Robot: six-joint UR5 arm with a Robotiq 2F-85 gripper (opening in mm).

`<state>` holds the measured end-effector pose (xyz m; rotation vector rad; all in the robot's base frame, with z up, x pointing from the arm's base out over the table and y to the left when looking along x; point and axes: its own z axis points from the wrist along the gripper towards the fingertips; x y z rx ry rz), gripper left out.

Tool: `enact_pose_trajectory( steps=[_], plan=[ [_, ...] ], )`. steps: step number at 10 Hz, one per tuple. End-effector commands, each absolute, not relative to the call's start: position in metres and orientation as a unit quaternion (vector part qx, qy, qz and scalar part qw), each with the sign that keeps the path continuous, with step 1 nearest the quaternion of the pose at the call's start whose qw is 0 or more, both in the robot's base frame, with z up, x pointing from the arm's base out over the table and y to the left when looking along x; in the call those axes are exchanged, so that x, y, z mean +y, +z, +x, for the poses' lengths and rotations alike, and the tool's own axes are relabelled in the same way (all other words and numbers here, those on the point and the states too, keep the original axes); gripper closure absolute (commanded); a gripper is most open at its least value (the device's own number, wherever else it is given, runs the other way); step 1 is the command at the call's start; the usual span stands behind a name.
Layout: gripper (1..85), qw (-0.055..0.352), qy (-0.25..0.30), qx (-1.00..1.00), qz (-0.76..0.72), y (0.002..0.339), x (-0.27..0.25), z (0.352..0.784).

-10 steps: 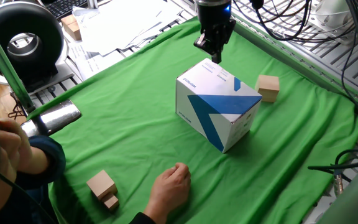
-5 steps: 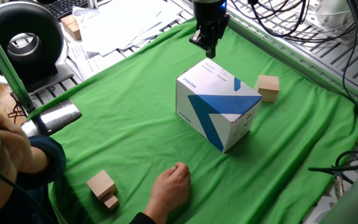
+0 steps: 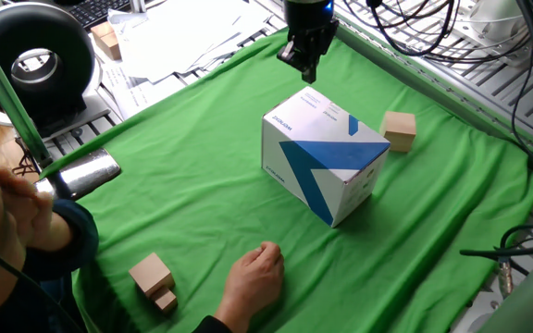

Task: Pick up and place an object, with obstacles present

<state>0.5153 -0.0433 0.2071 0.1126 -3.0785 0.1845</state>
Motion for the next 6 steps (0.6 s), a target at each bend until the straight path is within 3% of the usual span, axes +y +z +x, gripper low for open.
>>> enact_pose_trajectory(
  steps=[1, 6],
  plan=[
    [84.3, 0.023, 0.075, -0.996, 0.028, 0.209, -0.051, 0.518],
    [84.3, 0.050, 0.055, -0.993, 0.094, 0.209, -0.043, 0.505]
  ],
)
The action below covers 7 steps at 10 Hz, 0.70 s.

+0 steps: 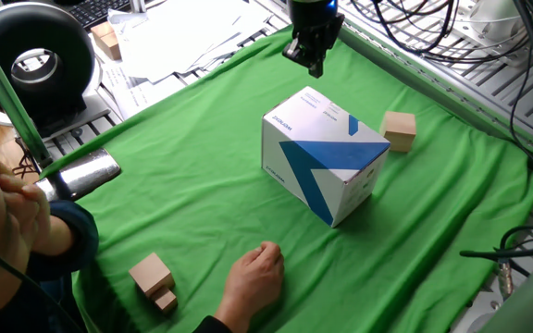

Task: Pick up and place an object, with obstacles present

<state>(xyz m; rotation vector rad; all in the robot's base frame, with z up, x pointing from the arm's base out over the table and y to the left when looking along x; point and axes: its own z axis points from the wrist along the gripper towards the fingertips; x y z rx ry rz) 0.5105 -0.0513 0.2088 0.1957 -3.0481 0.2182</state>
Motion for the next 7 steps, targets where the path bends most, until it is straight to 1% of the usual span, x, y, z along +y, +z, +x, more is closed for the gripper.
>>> enact_pose_trajectory(
  steps=[1, 3, 5, 7],
  plan=[
    [84.3, 0.054, 0.038, -0.990, 0.124, 0.214, -0.066, 0.503],
    [84.3, 0.055, 0.034, -0.983, 0.169, 0.213, -0.110, 0.490],
    [84.3, 0.040, 0.018, -0.979, 0.200, 0.193, -0.127, 0.476],
    [84.3, 0.013, 0.035, -0.965, 0.260, 0.164, -0.161, 0.464]
  ],
)
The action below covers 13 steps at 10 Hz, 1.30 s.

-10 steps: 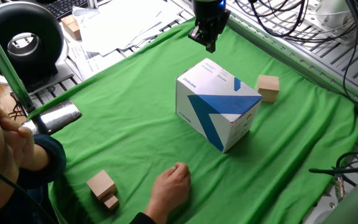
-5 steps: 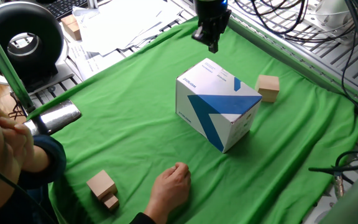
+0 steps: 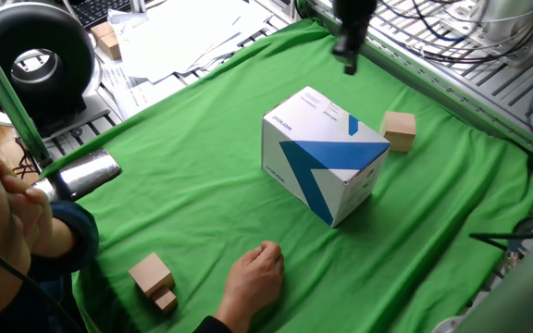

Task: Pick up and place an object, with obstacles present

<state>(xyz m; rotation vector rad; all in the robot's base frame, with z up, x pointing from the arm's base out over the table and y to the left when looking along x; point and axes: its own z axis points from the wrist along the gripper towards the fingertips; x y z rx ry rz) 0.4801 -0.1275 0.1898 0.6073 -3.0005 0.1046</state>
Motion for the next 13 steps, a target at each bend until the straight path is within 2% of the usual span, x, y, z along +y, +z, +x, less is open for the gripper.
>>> enact_pose_trajectory(
  steps=[1, 3, 13],
  plan=[
    [84.3, 0.006, 0.028, -0.961, 0.274, 0.148, -0.165, 0.458],
    [84.3, 0.018, 0.027, -0.959, 0.281, 0.135, -0.169, 0.450],
    [84.3, 0.044, 0.065, -0.953, 0.292, 0.139, -0.190, 0.446]
  ],
)
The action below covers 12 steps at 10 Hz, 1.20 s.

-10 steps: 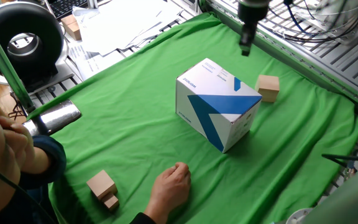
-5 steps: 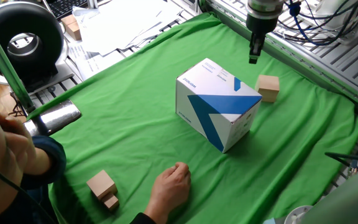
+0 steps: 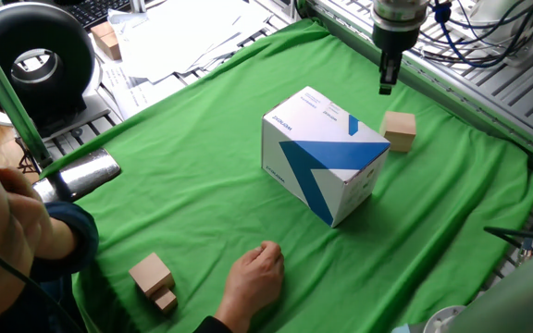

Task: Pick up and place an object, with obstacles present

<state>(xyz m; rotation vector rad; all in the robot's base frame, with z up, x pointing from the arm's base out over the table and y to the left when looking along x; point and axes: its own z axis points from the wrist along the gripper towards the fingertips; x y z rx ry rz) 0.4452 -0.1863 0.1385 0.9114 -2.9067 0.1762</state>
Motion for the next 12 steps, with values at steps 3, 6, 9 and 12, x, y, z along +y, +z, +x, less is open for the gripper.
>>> enact_pose_trajectory(
  steps=[3, 6, 9, 12],
  plan=[
    [84.0, 0.030, 0.045, -0.951, 0.304, 0.138, -0.179, 0.450],
    [84.3, 0.025, 0.046, -0.948, 0.315, 0.136, -0.180, 0.453],
    [72.7, 0.042, 0.052, -0.941, 0.333, 0.130, -0.194, 0.446],
    [54.3, 0.046, 0.046, -0.931, 0.359, 0.112, -0.213, 0.440]
  ],
)
